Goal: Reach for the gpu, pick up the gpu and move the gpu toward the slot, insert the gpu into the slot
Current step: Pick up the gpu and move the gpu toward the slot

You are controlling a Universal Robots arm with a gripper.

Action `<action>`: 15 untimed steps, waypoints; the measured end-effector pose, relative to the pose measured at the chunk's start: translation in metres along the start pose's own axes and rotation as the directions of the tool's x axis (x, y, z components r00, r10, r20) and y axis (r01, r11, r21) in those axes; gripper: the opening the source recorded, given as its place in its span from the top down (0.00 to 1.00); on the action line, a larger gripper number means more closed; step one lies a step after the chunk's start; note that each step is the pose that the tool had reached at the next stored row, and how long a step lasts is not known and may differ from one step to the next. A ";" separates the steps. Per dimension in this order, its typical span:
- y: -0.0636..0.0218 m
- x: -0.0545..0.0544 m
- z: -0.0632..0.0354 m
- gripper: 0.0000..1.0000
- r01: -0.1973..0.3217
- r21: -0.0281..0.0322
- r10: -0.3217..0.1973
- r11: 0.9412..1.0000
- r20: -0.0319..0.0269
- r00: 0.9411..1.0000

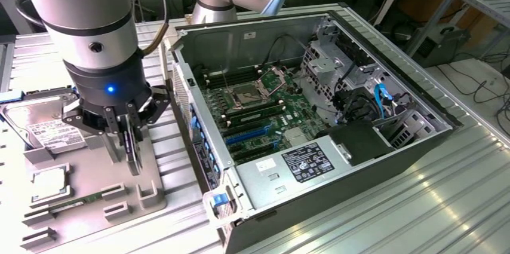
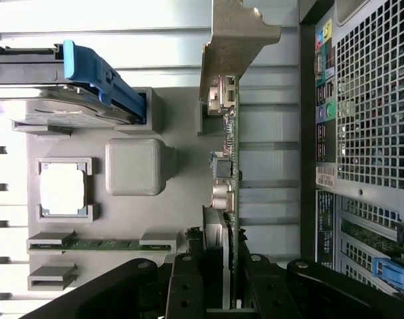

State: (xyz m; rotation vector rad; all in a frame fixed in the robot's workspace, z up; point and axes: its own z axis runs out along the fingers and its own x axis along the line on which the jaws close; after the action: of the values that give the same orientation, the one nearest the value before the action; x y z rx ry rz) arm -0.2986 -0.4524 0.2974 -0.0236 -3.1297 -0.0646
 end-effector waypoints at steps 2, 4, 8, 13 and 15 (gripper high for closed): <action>0.0001 0.000 -0.0017 0.72 0.000 0.000 0.000 1.000 0.000 1.000; 0.0001 0.000 -0.0036 0.72 0.000 0.000 0.000 1.000 0.000 1.000; 0.0003 0.000 -0.0082 0.72 0.000 0.000 0.000 1.000 0.000 1.000; 0.0005 0.000 -0.0136 0.72 0.000 0.000 0.000 1.000 0.000 1.000; 0.0006 0.000 -0.0158 0.72 0.000 0.000 0.000 1.000 0.000 1.000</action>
State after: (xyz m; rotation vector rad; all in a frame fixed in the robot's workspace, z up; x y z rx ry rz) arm -0.2987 -0.4524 0.3132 -0.0236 -3.1296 -0.0645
